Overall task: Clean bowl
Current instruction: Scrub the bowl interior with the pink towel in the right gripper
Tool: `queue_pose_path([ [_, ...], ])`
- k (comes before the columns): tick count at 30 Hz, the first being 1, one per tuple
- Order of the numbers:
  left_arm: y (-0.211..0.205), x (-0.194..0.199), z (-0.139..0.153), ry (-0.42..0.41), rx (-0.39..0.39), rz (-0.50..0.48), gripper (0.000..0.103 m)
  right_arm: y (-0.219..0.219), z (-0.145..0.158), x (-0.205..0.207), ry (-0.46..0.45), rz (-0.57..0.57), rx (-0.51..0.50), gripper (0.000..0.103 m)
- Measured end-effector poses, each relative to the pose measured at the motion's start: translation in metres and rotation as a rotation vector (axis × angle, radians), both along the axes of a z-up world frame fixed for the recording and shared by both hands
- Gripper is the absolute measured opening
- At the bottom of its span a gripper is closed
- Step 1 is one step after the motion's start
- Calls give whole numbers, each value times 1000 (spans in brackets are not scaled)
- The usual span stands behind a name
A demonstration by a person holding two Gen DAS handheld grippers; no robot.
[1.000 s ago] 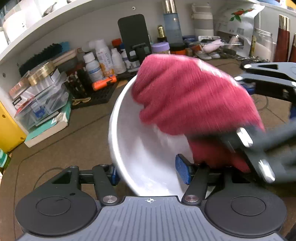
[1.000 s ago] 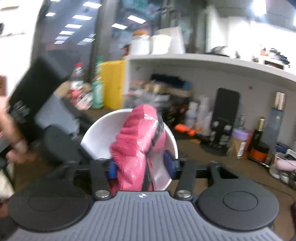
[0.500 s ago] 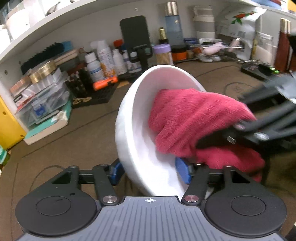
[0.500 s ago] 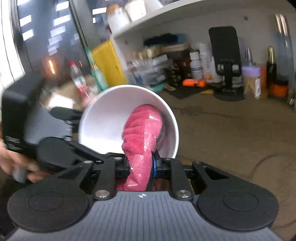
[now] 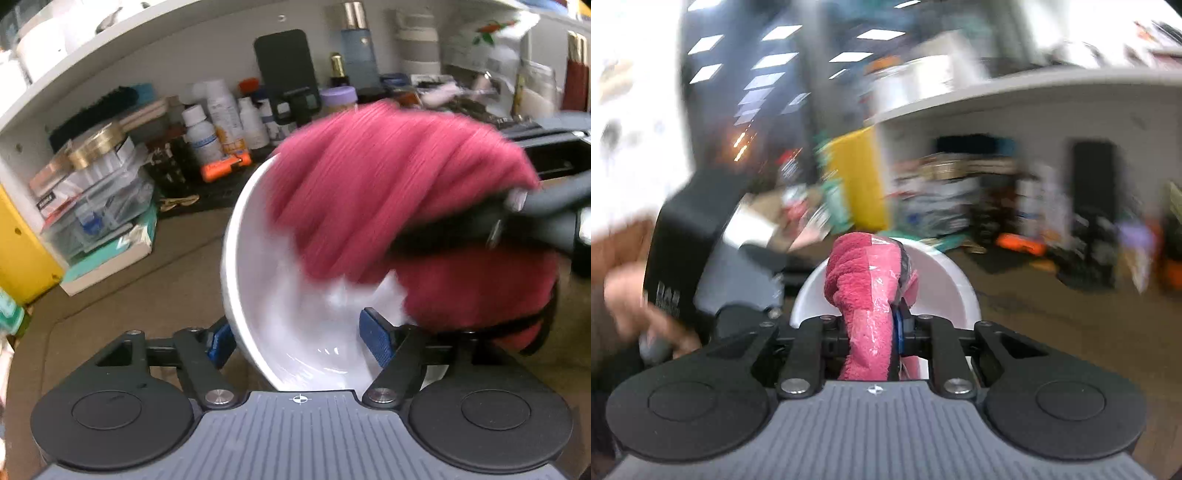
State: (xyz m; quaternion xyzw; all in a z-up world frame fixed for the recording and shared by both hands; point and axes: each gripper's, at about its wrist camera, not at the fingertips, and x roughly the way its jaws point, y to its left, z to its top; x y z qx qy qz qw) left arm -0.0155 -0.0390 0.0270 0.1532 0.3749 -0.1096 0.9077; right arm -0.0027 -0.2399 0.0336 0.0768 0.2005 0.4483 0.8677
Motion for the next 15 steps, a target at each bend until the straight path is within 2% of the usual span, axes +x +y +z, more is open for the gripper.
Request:
queue_pose_path([
  [2, 0, -4, -3, -5, -49, 41, 84, -16, -13, 3, 54, -58, 69, 19],
  [5, 1, -11, -4, -5, -141, 104, 86, -21, -18, 9, 66, -104, 72, 19],
  [9, 2, -17, -13, -23, -275, 234, 87, -10, -16, 5, 9, -117, -42, 19],
  [10, 3, -17, -13, -31, -278, 243, 86, -3, -15, 4, -8, -114, -95, 19],
  [13, -4, -13, -13, -75, -233, 251, 62, -1, -11, -1, -26, -93, -135, 19],
  [14, -3, -12, -12, -72, -237, 241, 48, -2, -10, -3, -32, -85, -147, 19],
  [15, -3, -11, -10, -65, -232, 227, 44, -4, -7, -7, -41, -84, -154, 19],
])
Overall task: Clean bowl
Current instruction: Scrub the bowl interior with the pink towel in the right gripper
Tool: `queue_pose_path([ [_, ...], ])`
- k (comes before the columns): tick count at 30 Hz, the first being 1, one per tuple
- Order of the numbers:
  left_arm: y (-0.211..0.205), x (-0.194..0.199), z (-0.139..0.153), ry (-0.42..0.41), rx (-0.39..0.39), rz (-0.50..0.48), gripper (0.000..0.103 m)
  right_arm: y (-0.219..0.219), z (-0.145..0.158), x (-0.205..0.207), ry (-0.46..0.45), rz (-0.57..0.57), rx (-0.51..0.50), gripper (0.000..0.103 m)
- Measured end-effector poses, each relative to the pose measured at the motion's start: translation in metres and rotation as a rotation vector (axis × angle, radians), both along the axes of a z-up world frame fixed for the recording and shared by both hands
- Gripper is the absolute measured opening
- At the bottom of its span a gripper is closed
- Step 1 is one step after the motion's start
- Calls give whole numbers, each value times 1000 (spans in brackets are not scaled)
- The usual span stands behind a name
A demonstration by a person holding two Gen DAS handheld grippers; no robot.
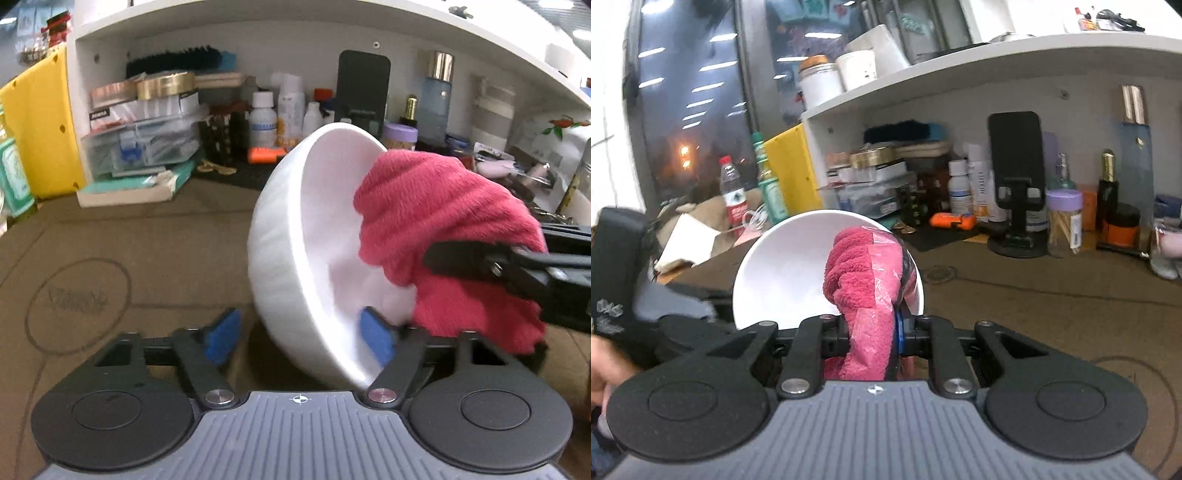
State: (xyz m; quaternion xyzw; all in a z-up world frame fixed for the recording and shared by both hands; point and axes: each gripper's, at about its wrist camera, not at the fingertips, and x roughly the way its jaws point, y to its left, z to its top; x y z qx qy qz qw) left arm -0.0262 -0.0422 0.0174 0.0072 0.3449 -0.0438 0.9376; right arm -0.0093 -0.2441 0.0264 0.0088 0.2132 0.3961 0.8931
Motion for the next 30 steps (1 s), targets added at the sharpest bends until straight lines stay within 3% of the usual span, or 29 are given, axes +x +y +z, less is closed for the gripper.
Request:
queue_pose_path([
  [5, 5, 1, 7, -5, 33, -61, 34, -10, 14, -21, -87, -17, -59, 19],
  [8, 4, -6, 9, -11, 73, -70, 30, -1, 12, -30, -90, 21, -126, 19],
  [12, -2, -11, 10, -7, 135, -111, 30, 25, 1, -25, -133, -4, -273, 20],
  [17, -7, -19, 9, 5, 186, -170, 35, 46, 15, -8, -168, 9, -271, 20],
  [22, -6, -17, 9, 12, 209, -224, 36, 68, 21, -20, -299, 136, -328, 20],
  [25, -1, -13, 11, 25, 216, -263, 36, 64, 20, -38, -408, 298, -358, 20],
  [27, 0, -10, 12, 31, 226, -274, 36, 56, 21, -46, -417, 381, -360, 20],
  [30, -2, -5, 13, 32, 247, -270, 38, 45, 22, -48, -375, 355, -333, 20],
])
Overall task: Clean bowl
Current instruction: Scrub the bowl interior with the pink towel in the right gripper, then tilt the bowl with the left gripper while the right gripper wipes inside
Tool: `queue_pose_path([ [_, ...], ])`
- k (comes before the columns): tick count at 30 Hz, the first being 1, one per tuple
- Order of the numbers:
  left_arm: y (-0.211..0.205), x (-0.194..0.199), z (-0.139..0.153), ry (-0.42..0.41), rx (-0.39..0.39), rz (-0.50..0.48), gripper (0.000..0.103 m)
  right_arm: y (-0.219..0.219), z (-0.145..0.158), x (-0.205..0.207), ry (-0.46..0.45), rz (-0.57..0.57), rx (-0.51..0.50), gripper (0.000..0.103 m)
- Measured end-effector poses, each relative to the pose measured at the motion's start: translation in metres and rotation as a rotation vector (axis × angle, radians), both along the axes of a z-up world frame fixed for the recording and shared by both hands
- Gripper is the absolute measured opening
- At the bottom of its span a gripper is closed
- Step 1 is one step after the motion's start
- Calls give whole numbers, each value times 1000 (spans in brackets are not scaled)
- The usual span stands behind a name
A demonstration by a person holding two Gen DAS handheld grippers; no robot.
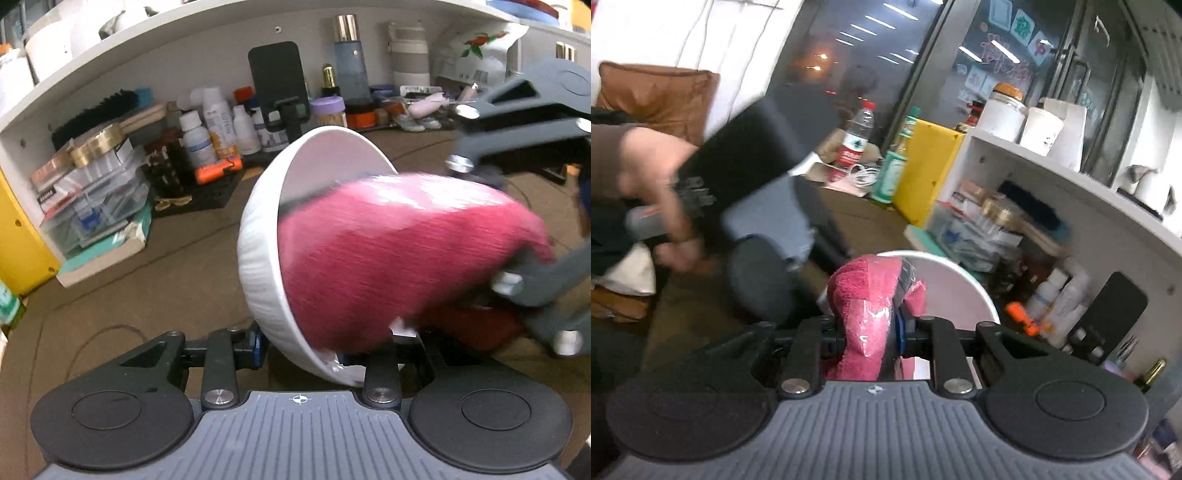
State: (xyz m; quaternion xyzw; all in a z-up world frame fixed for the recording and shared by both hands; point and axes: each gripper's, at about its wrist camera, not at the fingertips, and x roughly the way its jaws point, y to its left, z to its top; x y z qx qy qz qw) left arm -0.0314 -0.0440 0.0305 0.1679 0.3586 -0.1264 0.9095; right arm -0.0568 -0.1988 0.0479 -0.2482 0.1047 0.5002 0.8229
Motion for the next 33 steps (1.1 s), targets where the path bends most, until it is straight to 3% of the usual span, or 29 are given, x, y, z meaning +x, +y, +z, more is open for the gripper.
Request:
queue_pose_path([
  [3, -2, 5, -1, -5, 2, 22, 39, -28, -6, 15, 126, -146, 150, 20],
  [8, -4, 8, 1, -11, -8, 51, 43, -44, -30, 43, 277, -317, 199, 21],
  [11, -6, 6, 7, -39, -54, 102, 69, -49, -34, 58, 378, -365, 237, 21],
  [13, -7, 7, 9, -61, -87, 160, 70, -49, -37, 63, 400, -379, 241, 21],
  [19, -16, 18, -11, 1, -225, 284, 71, -48, -42, 68, 429, -403, 239, 21],
  [22, -18, 19, -16, -11, -257, 336, 79, -48, -44, 69, 431, -407, 237, 21],
  [23, -20, 19, -17, -23, -250, 341, 77, -49, -44, 68, 432, -407, 237, 21],
  [25, -22, 17, -17, -40, -239, 330, 55, -51, -44, 67, 428, -403, 242, 21],
  [27, -20, 15, -15, -59, -206, 312, 42, -53, -43, 64, 418, -398, 251, 21],
  [30, -13, 13, -11, -60, -186, 259, 29, -56, -30, 47, 331, -395, 253, 21],
  [33, -4, 9, -4, -43, -118, 184, 28, -57, -16, 34, 242, -375, 231, 21],
])
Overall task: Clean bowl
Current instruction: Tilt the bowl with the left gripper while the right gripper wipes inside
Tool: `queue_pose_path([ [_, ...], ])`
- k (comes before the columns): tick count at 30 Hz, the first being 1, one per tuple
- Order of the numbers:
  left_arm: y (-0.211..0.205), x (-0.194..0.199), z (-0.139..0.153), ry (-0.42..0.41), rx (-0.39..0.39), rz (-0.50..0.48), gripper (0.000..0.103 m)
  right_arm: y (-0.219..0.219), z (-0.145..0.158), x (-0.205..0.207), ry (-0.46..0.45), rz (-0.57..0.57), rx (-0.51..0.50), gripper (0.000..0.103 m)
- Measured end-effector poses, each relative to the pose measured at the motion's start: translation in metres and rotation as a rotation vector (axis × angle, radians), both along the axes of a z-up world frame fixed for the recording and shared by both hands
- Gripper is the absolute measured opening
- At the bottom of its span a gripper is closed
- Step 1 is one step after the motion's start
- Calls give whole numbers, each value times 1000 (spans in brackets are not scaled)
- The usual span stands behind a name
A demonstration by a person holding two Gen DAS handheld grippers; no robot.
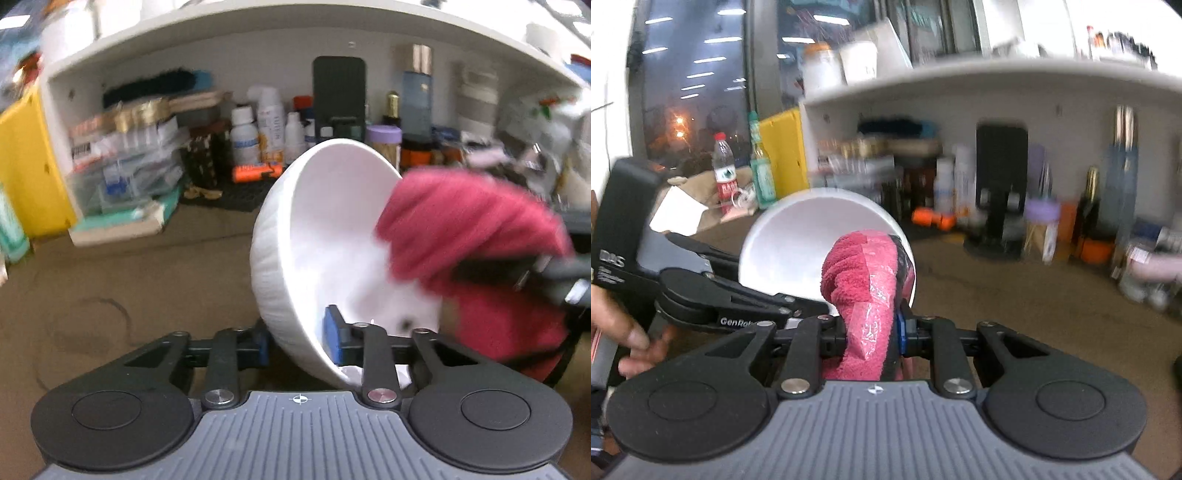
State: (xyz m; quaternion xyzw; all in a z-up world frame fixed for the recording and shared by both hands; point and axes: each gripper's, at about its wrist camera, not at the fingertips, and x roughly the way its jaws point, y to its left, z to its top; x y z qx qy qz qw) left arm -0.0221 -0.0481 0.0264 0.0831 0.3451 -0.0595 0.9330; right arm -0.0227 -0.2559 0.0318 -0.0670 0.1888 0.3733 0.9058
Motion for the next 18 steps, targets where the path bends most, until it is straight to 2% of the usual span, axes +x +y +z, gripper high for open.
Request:
queue_pose_path([
  [2, 4, -1, 5, 24, 23, -25, 27, 14, 10, -11, -100, 32, -135, 21],
  [6, -4, -9, 11, 25, 156, -89, 25, 57, 12, -27, -307, 99, -435, 21],
  [10, -9, -10, 12, 38, 193, -111, 27, 97, 5, -33, -452, 156, -665, 21],
  [13, -5, -8, 12, 35, 188, -114, 27, 119, -13, -31, -506, 198, -855, 22],
  [17, -9, -7, 16, 22, 211, -143, 27, 133, -40, -34, -507, 310, -1086, 22],
  [18, -10, -6, 17, 21, 214, -146, 27, 134, -41, -34, -498, 324, -1102, 22],
])
